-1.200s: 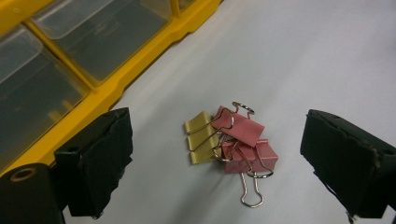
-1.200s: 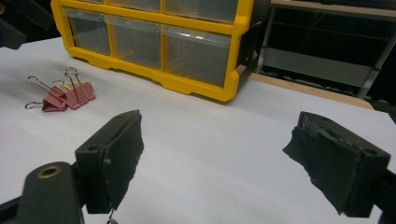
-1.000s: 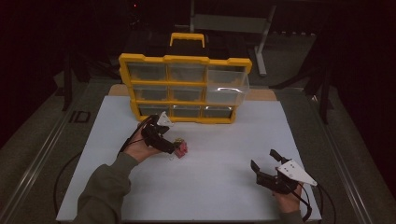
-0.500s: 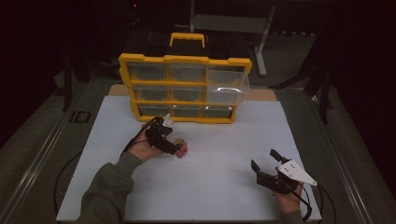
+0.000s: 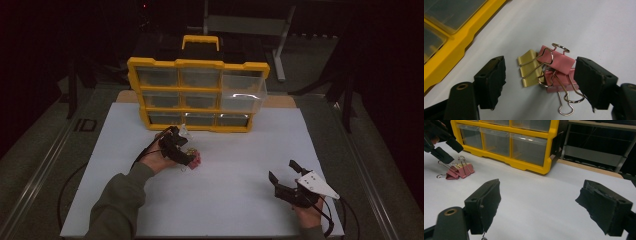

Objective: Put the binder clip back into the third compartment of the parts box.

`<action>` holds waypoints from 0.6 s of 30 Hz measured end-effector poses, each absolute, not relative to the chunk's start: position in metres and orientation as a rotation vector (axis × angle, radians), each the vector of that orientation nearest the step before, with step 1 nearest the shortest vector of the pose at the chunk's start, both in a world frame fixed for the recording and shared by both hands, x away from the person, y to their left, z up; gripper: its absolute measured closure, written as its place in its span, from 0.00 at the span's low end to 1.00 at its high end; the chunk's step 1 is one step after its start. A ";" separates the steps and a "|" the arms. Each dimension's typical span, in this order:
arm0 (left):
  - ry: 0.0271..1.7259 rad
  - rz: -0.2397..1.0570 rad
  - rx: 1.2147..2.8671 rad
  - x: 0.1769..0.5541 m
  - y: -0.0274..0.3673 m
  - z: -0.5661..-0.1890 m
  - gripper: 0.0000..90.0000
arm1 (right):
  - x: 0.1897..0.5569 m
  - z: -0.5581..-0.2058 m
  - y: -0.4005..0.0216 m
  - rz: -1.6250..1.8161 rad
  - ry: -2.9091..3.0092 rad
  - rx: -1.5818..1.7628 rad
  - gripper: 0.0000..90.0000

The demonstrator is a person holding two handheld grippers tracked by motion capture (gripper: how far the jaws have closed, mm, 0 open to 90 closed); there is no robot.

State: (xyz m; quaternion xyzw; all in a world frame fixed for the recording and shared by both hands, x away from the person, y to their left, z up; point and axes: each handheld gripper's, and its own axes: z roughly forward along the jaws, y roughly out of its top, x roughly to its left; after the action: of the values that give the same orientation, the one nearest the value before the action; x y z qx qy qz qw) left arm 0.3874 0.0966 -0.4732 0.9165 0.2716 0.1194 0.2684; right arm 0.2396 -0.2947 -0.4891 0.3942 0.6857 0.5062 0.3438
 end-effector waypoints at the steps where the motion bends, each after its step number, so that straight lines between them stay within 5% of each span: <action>1: 0.736 0.320 2.473 0.387 0.095 -0.474 0.30 | 0.240 -0.489 -0.295 1.315 1.782 1.024 0.18; 18: 0.675 0.301 2.515 0.392 0.091 -0.478 0.60 | 0.240 -0.489 -0.295 1.307 1.782 1.027 0.18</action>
State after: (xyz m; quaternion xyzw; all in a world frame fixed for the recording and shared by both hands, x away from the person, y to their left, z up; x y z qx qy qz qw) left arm 0.3924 0.0907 -0.4775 0.9271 0.2488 0.1108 0.2573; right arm 0.2398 -0.2951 -0.4892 0.3954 0.6863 0.5034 0.3453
